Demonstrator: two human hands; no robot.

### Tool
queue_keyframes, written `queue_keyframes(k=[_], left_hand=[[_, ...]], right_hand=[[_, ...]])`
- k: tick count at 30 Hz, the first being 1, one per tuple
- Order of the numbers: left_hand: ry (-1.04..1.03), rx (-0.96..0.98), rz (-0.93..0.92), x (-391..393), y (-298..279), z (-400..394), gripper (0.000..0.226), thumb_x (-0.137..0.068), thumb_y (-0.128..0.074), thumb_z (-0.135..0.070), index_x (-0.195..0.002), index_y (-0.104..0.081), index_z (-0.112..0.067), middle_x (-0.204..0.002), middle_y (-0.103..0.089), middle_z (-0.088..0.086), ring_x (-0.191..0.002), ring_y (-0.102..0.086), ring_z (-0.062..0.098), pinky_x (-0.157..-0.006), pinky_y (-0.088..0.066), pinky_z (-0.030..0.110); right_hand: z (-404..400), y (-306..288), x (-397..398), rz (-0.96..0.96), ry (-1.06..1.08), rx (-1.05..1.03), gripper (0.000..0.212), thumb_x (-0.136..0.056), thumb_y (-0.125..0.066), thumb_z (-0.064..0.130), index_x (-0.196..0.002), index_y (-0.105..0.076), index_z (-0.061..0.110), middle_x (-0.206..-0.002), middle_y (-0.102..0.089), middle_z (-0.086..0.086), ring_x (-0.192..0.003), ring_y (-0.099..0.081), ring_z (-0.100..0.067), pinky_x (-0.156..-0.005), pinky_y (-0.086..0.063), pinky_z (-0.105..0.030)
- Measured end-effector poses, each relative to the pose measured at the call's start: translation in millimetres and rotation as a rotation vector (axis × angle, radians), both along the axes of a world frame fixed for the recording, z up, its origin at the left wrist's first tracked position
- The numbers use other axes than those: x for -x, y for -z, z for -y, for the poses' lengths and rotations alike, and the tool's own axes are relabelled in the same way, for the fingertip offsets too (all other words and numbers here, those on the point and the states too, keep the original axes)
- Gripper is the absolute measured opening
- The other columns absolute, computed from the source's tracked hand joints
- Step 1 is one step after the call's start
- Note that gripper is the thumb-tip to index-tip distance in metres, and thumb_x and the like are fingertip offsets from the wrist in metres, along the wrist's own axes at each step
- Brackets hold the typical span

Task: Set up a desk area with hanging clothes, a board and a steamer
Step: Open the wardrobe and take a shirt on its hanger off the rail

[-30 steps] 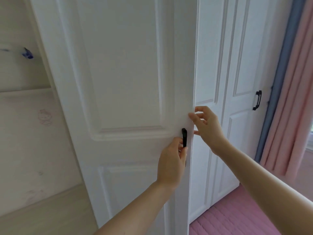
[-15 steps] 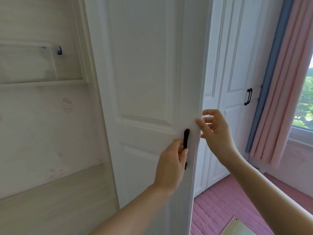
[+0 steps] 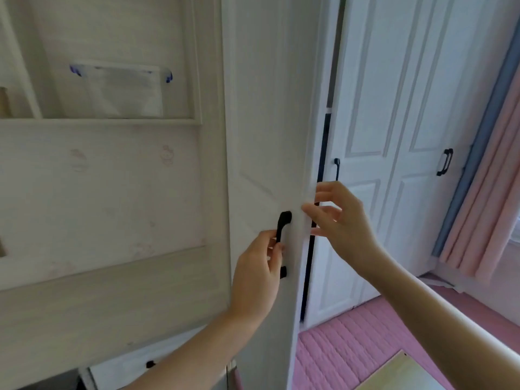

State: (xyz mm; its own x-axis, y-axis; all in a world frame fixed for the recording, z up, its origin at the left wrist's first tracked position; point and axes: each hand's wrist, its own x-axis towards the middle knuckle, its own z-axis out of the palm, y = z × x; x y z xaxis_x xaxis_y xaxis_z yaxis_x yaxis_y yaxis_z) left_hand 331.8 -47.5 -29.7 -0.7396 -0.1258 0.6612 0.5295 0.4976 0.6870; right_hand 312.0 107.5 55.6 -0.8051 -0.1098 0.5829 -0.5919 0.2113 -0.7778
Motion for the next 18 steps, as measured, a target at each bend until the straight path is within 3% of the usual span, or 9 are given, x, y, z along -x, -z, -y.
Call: queue_keyframes(k=[2,4,7,11,15,18], left_hand=[[-0.072,0.022,-0.007,-10.7,0.8,18.0,0.017,-0.097,-0.050,-0.022,-0.108,-0.059,-0.031,-0.087,-0.069,-0.013,-0.079,-0.064,0.005,-0.068,-0.053,0.028],[-0.133,0.012,-0.014,-21.0,1.1,35.1,0.019,-0.097,-0.050,-0.021,-0.108,-0.058,-0.032,-0.087,-0.069,-0.013,-0.079,-0.064,0.004,-0.069,-0.053,0.031],[-0.213,-0.013,0.009,-32.2,2.4,57.0,0.020,-0.098,-0.049,-0.021,-0.112,-0.060,-0.028,-0.090,-0.070,-0.013,-0.082,-0.066,0.003,-0.073,-0.054,0.029],[-0.247,0.012,0.017,-42.3,1.3,72.2,0.026,-0.099,-0.046,-0.020,-0.120,-0.062,-0.027,-0.089,-0.069,-0.017,-0.081,-0.064,-0.002,-0.070,-0.047,0.010],[-0.230,0.022,0.000,-48.2,8.4,64.6,0.033,-0.099,-0.047,-0.017,-0.125,-0.060,-0.031,-0.082,-0.066,-0.016,-0.062,-0.056,0.003,-0.060,-0.043,0.014],[-0.249,0.022,-0.028,-47.5,13.3,54.7,0.035,-0.097,-0.050,-0.015,-0.127,-0.059,-0.029,-0.091,-0.067,-0.016,-0.072,-0.061,0.003,-0.066,-0.048,0.013]], right_hand=[[16.8,-1.6,-7.5,-0.023,-0.030,-0.030,0.023,-0.083,-0.070,0.031,-0.103,-0.058,0.035,-0.097,-0.066,0.012,-0.089,-0.068,-0.012,-0.067,-0.061,-0.040],[37.0,-4.0,-13.0,-0.024,-0.078,-0.050,0.027,-0.082,-0.071,0.032,-0.105,-0.056,0.036,-0.100,-0.065,0.013,-0.090,-0.068,-0.009,-0.072,-0.060,-0.042],[67.2,-8.3,-20.1,-0.022,-0.128,-0.121,0.036,-0.084,-0.070,0.031,-0.115,-0.052,0.034,-0.108,-0.062,0.019,-0.095,-0.066,-0.003,-0.082,-0.059,-0.039],[85.7,-11.5,-25.8,-0.007,-0.182,-0.131,0.043,-0.088,-0.067,0.028,-0.125,-0.046,0.030,-0.115,-0.054,0.024,-0.102,-0.061,0.000,-0.088,-0.057,-0.036],[77.5,-10.7,-24.9,0.041,-0.220,-0.066,0.040,-0.087,-0.067,0.025,-0.123,-0.050,0.032,-0.114,-0.059,0.021,-0.103,-0.064,-0.003,-0.088,-0.057,-0.039],[70.3,-9.9,-23.1,0.067,-0.234,-0.041,0.039,-0.087,-0.067,0.025,-0.122,-0.052,0.031,-0.116,-0.061,0.016,-0.105,-0.064,-0.009,-0.088,-0.056,-0.042]])
